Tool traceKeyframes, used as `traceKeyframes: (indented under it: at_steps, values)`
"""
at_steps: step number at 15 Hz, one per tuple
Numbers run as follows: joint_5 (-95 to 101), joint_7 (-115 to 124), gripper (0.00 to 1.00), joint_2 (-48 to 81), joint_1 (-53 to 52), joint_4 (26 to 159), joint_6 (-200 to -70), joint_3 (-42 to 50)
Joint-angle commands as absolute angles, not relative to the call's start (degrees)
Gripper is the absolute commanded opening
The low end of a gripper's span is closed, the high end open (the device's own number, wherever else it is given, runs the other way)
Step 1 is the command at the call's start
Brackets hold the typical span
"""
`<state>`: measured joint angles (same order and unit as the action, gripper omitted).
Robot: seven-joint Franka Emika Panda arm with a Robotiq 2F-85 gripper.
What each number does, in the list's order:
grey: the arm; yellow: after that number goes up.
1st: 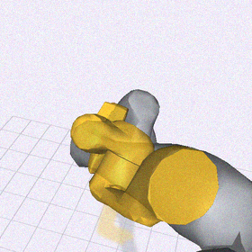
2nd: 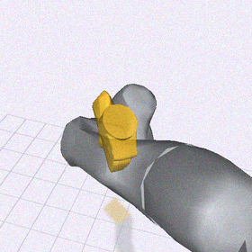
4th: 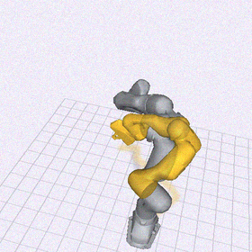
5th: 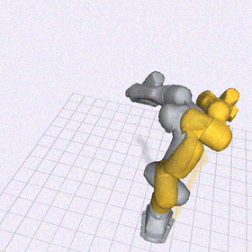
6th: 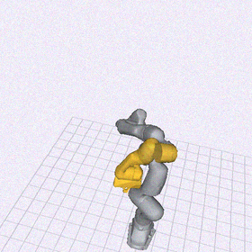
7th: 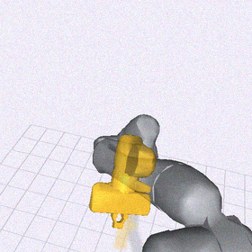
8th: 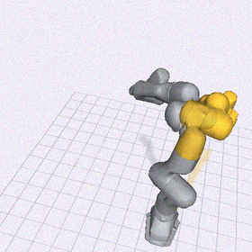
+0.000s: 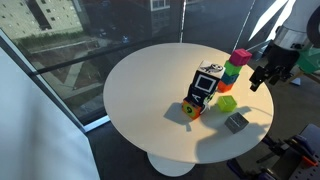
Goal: Pick up the light green block and put it on top of the mulberry pink block
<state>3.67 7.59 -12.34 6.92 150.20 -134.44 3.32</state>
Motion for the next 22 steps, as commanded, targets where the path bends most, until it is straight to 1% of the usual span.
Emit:
traceKeyframes:
  at_steps: [1, 13, 22]
  values:
    - [4.21, 8.54, 1.0, -12.03, 6.84, 150.29, -135.16, 3.27]
    - [5.52, 20.04, 1.0, -4.88, 5.23, 150.95, -146.88, 0.05]
    - [5.02, 25.02, 1.0, 1.06, 2.24, 149.05, -152.76, -0.14]
